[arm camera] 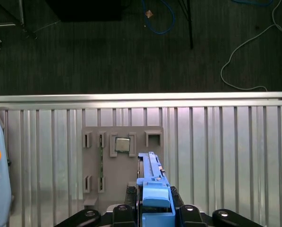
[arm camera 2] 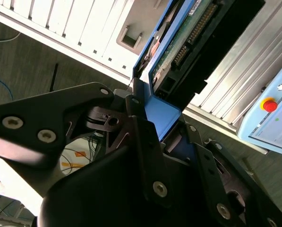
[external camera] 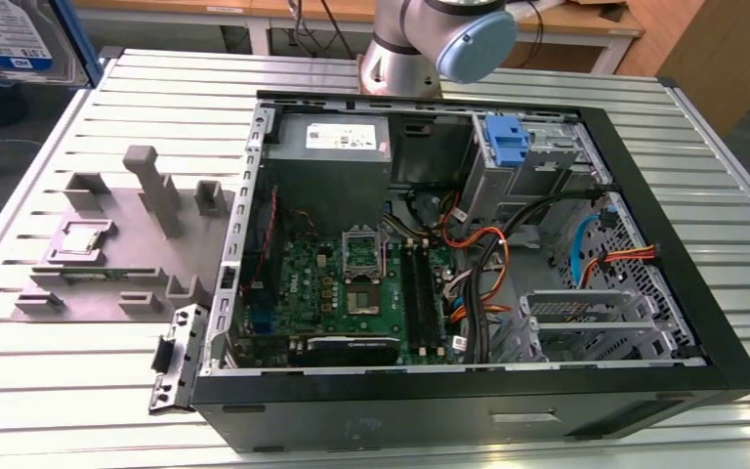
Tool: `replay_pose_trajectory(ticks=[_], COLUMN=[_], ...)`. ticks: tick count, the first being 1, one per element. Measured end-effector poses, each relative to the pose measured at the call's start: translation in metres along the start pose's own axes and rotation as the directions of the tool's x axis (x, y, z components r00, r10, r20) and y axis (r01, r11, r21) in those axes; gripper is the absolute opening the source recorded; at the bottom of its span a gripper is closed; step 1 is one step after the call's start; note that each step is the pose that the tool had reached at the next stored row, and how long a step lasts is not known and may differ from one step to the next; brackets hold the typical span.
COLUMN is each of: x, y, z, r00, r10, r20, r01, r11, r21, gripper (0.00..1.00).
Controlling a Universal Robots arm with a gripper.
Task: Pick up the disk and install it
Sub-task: 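Pick up the disk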
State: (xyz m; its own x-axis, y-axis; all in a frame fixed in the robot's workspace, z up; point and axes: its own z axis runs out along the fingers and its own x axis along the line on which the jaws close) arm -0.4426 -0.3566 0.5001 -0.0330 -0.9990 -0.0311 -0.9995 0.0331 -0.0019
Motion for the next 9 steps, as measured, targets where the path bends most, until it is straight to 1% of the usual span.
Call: replay_pose_trajectory(ticks=[9], x=[0.0], y=[-0.0022], z=[0.0], r00=[1.0], r10=[0.0], r20=[0.0], r01=[0.0], r11=[1.0], r21=[0.0], gripper=[0.36])
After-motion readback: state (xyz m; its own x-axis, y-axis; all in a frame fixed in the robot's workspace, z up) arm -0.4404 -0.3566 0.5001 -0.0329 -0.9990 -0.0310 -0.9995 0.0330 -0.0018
